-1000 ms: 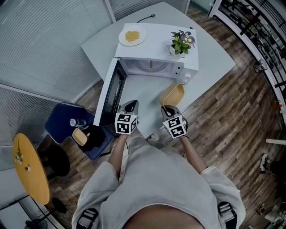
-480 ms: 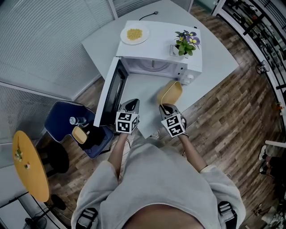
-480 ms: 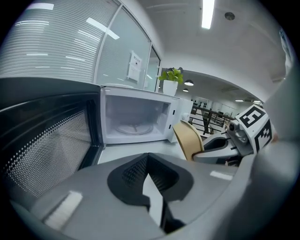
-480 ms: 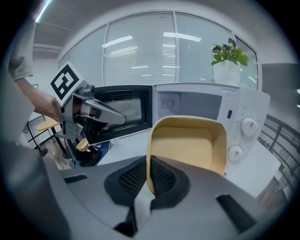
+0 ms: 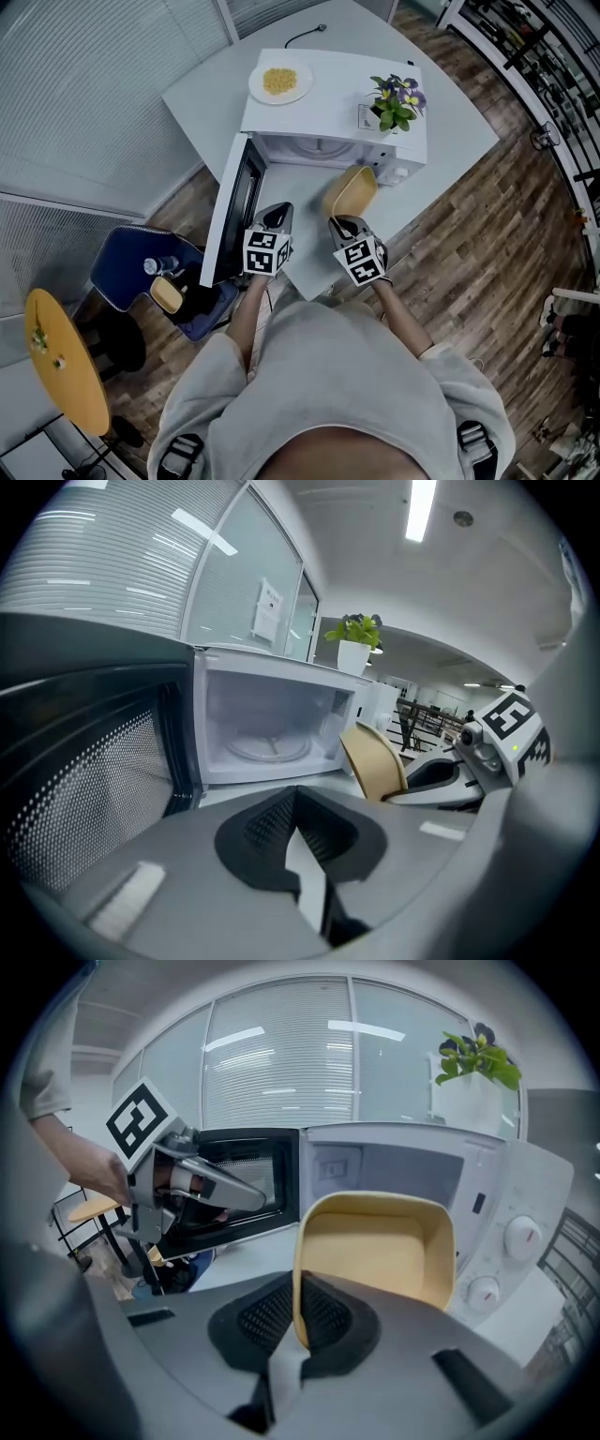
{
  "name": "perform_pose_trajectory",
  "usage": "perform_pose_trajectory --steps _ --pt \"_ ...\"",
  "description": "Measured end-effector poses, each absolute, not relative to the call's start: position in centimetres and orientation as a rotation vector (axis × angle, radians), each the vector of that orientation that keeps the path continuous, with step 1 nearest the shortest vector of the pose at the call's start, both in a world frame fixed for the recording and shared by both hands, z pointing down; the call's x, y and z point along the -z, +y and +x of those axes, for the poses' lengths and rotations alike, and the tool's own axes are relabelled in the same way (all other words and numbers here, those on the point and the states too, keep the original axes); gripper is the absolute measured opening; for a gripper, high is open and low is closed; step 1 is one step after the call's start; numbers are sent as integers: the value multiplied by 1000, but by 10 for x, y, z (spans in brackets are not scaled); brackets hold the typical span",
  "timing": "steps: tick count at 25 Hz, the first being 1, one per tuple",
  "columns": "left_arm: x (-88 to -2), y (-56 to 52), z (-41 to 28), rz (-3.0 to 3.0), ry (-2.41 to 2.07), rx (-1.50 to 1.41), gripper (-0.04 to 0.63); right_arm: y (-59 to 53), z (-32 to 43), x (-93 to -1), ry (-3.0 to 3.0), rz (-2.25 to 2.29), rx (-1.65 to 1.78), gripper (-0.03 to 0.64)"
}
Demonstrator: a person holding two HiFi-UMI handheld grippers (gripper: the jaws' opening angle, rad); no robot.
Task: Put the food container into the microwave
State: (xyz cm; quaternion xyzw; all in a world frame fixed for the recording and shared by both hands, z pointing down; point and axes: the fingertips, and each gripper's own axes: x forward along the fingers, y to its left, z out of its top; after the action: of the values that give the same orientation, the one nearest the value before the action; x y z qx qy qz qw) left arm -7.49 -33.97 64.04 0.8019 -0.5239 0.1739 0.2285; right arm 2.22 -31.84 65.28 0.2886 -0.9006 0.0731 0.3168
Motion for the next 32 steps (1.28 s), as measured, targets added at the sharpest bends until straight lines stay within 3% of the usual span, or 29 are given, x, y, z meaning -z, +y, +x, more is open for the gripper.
perform_pose_trajectory --steps 32 --pt "-643 -389 -85 2261 -1332 -417 9 -393 -36 -639 -2312 632 21 17"
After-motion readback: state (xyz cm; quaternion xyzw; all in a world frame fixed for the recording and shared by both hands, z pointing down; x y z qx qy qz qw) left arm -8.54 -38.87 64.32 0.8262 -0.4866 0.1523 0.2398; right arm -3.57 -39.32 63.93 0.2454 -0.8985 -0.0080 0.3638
